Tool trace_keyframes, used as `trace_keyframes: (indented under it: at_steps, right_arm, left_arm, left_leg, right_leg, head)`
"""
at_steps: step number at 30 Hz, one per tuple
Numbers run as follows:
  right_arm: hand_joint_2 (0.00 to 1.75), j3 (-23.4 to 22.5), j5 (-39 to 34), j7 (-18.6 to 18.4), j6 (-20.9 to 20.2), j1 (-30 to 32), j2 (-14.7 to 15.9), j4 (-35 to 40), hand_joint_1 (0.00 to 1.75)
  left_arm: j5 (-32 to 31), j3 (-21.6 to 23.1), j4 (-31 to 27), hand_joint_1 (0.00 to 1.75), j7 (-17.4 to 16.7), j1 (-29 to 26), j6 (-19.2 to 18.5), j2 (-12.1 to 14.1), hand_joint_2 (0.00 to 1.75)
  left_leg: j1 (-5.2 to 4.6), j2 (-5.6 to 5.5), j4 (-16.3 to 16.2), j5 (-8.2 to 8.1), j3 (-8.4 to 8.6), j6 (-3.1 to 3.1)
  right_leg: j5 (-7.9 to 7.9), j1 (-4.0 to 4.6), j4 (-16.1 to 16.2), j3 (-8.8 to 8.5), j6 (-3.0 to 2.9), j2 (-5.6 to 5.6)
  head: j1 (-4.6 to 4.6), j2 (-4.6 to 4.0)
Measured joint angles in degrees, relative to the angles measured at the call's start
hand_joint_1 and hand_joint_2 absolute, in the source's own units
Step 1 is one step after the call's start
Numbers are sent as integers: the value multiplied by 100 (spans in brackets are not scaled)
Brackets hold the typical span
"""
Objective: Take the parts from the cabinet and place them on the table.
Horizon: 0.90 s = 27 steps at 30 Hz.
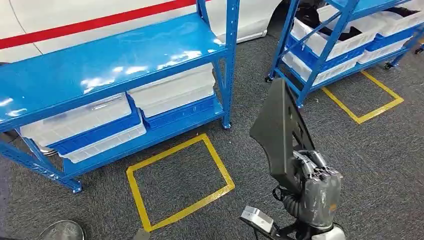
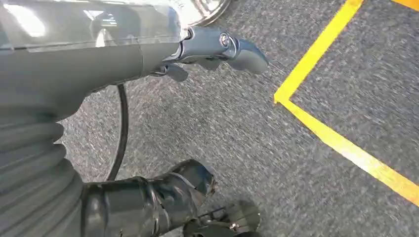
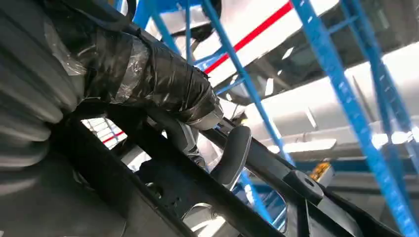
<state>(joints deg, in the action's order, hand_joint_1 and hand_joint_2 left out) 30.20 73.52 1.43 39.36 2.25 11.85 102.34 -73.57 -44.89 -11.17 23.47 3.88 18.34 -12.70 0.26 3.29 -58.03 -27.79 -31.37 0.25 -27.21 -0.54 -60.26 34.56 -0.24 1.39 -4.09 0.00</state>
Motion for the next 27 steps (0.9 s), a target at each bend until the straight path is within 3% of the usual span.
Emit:
trace_keyframes:
  at_steps: [1, 2, 3, 4, 5, 6, 9, 10, 11, 12, 14, 15, 16, 17, 19, 20, 21, 25, 26, 27]
  right_arm:
    - [175, -57, -57, 94, 0, 94, -11, 61, 175]
    - [175, -220, -204, 348, 0, 287, -81, 207, 175]
    - [175, -335, -317, 523, 0, 374, -147, 278, 175]
    - [175, -541, -454, 805, 0, 520, -273, 373, 175]
    - [175, -1123, -804, 1543, 0, 933, -691, 680, 175]
    - [175, -1191, -859, 1630, 4, 962, -754, 719, 175]
    - [175, -1400, -1070, 1874, 7, 1090, -909, 830, 175]
    - [175, -1462, -1161, 1958, 9, 1124, -942, 868, 175]
    - [175, -1534, -1259, 2057, 11, 1156, -971, 900, 175]
    - [175, -1589, -1349, 2146, 11, 1156, -1008, 931, 175]
    - [175, -1679, -1467, 2262, 13, 1179, -1065, 966, 175]
    - [175, -1722, -1532, 2303, 13, 1214, -1106, 983, 175]
    - [175, -1764, -1576, 2336, 13, 1253, -1134, 994, 175]
    - [175, -1805, -1611, 2369, 13, 1282, -1159, 999, 175]
    - [175, -1866, -1679, 2424, 13, 1324, -1198, 1036, 175]
    - [175, -1888, -1696, 2448, 13, 1336, -1220, 1069, 175]
    - [175, -1908, -1726, 2467, 13, 1336, -1233, 1084, 175]
    - [175, -1976, -1860, 2542, 22, 1433, -1322, 1143, 175]
    - [175, -1980, -1871, 2546, 24, 1447, -1344, 1145, 175]
    - [175, -1987, -1877, 2546, 28, 1447, -1360, 1154, 175]
  left_arm:
    - [0, -2, 0, 0, 0, -2, 2, -2, 175]
    - [15, -2, 0, 0, 2, -6, 7, 0, 175]
    - [17, -4, 0, 0, 2, -10, 15, 0, 175]
    - [18, -26, 0, 0, 2, -27, 22, 0, 175]
    - [33, -92, 0, 0, 4, -58, 57, 4, 175]
    - [39, -101, 0, 0, 9, -62, 61, 9, 175]
    - [48, -120, 0, 0, 20, -47, 70, 9, 175]
    - [48, -122, 0, 0, 20, -51, 70, 7, 175]
    - [55, -125, 0, 0, 22, -44, 74, 7, 175]
    - [57, -127, 0, 0, 26, -39, 81, 7, 175]
    - [55, -131, 0, 0, 26, -55, 83, 4, 175]
    - [55, -136, 0, 0, 26, -58, 83, 7, 175]
    - [55, -138, 0, 0, 22, -58, 83, 7, 175]
    - [55, -140, 0, 0, 20, -55, 83, 7, 175]
    - [52, -140, 0, 0, 17, -46, 83, 0, 175]
    - [48, -140, 0, 0, 17, -45, 83, 0, 175]
    - [46, -140, 0, 0, 13, -46, 83, 0, 175]
    - [37, -144, 0, 0, 7, -36, 90, -2, 175]
    - [37, -146, 0, 0, 7, -33, 90, -2, 175]
    - [39, -149, 0, 0, 13, -32, 96, -2, 175]
  left_leg:
    - [1, 23, 5, -4, 8, -24]
    - [33, -107, -113, -161, -37, -87]
    - [33, -204, -445, -400, -169, -101]
    - [36, -268, -1338, -844, -549, -123]
    - [41, -607, -163, -66, 18, -20]
    - [44, -708, -34, -118, 63, -5]
    - [11, -603, -18, -107, 77, 22]
    - [63, -546, 68, -49, 101, 80]
    - [74, -464, 110, -13, 120, 117]
    - [68, -423, 119, -5, 111, 158]
    - [48, -301, 110, -9, 105, 164]
    - [44, -244, 105, -12, 97, 165]
    - [42, -193, 100, -14, 93, 165]
    - [42, -135, 98, -21, 96, 158]
    - [43, -32, 83, -49, 114, 131]
    - [39, 9, 61, -76, 131, 103]
    - [-13, 43, 42, -102, 124, 66]
    - [-11, 214, 44, -131, 161, -28]
    - [16, 101, -12, -213, 140, -67]
    - [22, -102, -220, -386, 61, -82]
  right_leg:
    - [11, -7, 16, 5, -25, -22]
    - [49, -50, 67, -18, -94, -65]
    - [55, -53, 70, -9, -144, -88]
    - [59, -41, 69, 2, -162, -161]
    - [59, -43, 21, 10, -158, -483]
    - [68, -13, -12, 45, -121, -543]
    - [147, -62, 49, 88, 2, -672]
    - [152, -28, 53, 90, 41, -681]
    - [63, -27, -44, 121, 41, -457]
    - [-149, -9, -309, 245, 43, -293]
    - [-588, -28, -1178, 628, 70, -210]
    - [-709, -33, -1520, 782, 84, -203]
    - [-706, -37, -1658, 835, 88, -197]
    - [-573, -40, -1513, 746, 92, -186]
    - [-111, -38, -570, 211, 74, -82]
    - [14, -26, -51, -74, 54, 125]
    - [-75, 57, 21, -100, 20, 229]
    - [-20, 35, 62, -50, -110, -27]
    - [2, 2, 85, -65, -144, -66]
    - [9, -3, 87, -58, -170, -105]
  head:
    - [0, 0]
    - [0, -2]
    - [7, 0]
    - [4, -2]
    - [2, 0]
    - [2, 0]
    - [2, 0]
    - [0, 0]
    - [2, -2]
    - [-2, 0]
    - [0, 0]
    - [-4, 0]
    - [2, -2]
    - [-2, 0]
    - [-2, 0]
    - [-2, 0]
    - [0, -2]
    - [2, -2]
    - [2, 0]
    - [2, -2]
